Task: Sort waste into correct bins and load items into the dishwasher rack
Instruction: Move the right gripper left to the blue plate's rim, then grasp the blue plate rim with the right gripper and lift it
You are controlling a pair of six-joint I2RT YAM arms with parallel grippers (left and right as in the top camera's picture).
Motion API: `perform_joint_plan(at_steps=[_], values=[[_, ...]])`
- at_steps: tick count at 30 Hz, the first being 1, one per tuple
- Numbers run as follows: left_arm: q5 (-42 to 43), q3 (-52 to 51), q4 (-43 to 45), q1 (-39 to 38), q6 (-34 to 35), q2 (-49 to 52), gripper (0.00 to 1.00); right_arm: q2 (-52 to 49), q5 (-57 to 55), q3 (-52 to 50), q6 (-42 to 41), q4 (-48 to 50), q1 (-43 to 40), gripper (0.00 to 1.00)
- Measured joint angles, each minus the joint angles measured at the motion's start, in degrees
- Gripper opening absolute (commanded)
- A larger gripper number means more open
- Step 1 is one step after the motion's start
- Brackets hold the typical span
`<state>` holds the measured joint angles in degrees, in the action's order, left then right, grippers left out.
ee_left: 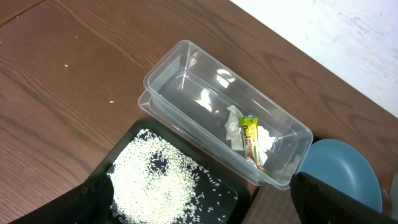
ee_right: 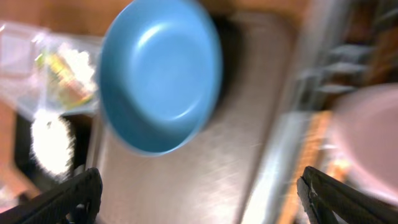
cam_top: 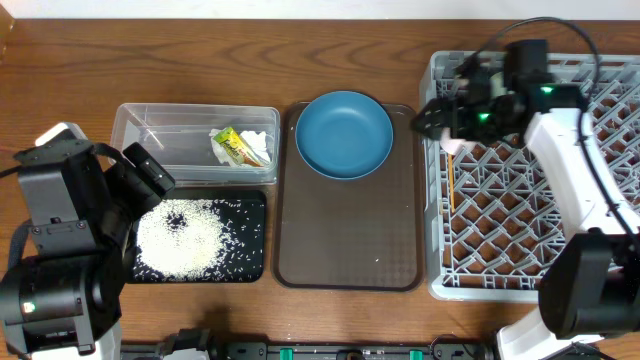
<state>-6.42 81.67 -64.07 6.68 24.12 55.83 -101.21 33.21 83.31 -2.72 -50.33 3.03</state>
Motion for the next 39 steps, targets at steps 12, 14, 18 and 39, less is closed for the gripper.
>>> perform_joint_plan(at_steps=[12, 14, 18, 39], values=[[0.0, 0.0, 0.0, 0.0, 0.0, 0.0, 0.94, 0.0, -9.2, 0.0, -9.7, -1.9, 14.6, 0.28], [0.0, 0.0, 0.0, 0.0, 0.0, 0.0, 0.94, 0.0, -14.1, 0.0, -13.6, -1.9, 16.9, 0.28], [0.0, 0.0, 0.0, 0.0, 0.0, 0.0, 0.94, 0.0, -23.2, -0.2, -21.7, -1.7, 20.9, 0.27], [0.0, 0.0, 0.0, 0.0, 0.0, 0.0, 0.94, -1.3, -40.7, -8.9, -42.7, 14.4, 26.7, 0.26]])
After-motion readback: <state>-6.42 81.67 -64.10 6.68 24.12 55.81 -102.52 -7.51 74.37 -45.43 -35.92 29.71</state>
